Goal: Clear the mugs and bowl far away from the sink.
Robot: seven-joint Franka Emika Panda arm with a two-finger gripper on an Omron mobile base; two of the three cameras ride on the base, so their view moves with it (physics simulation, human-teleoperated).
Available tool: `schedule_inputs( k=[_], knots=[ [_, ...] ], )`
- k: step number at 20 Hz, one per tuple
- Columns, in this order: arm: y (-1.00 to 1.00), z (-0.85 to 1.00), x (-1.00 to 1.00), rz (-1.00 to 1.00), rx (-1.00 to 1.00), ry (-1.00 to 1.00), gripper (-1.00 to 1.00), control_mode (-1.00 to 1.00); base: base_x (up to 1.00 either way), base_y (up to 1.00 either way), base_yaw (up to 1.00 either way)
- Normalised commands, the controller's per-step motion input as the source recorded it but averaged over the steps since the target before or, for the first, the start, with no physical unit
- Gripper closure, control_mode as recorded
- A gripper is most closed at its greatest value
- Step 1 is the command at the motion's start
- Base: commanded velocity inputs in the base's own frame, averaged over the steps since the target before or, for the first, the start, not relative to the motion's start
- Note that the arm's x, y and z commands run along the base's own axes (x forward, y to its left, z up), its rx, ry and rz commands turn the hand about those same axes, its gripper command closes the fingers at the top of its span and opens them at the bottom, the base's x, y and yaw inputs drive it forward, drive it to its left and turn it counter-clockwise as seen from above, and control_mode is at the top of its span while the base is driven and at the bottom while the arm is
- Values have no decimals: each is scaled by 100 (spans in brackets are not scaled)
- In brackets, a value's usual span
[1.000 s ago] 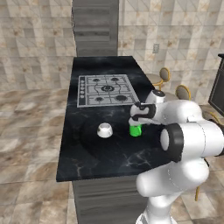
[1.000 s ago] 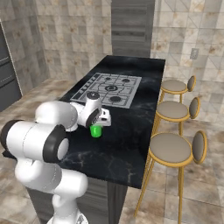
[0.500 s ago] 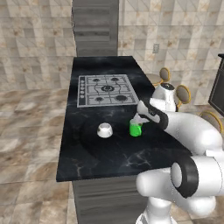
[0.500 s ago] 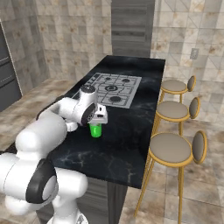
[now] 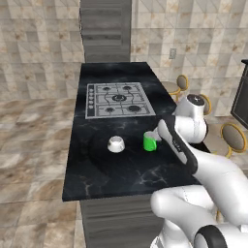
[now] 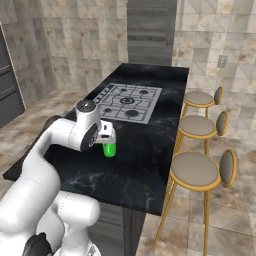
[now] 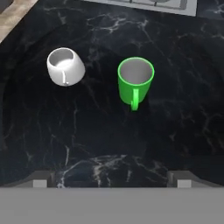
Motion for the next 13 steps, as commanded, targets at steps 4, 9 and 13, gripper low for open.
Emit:
schedule_inputs(
  k=[4, 9, 13],
  knots=[
    [32, 36, -41, -7, 0, -9, -100, -100, 0, 0, 0],
    [18, 52, -52, -11, 0, -8, -100, -100, 0, 0, 0],
    [0, 44, -51, -12, 0, -6, -100, -100, 0, 0, 0]
  ],
)
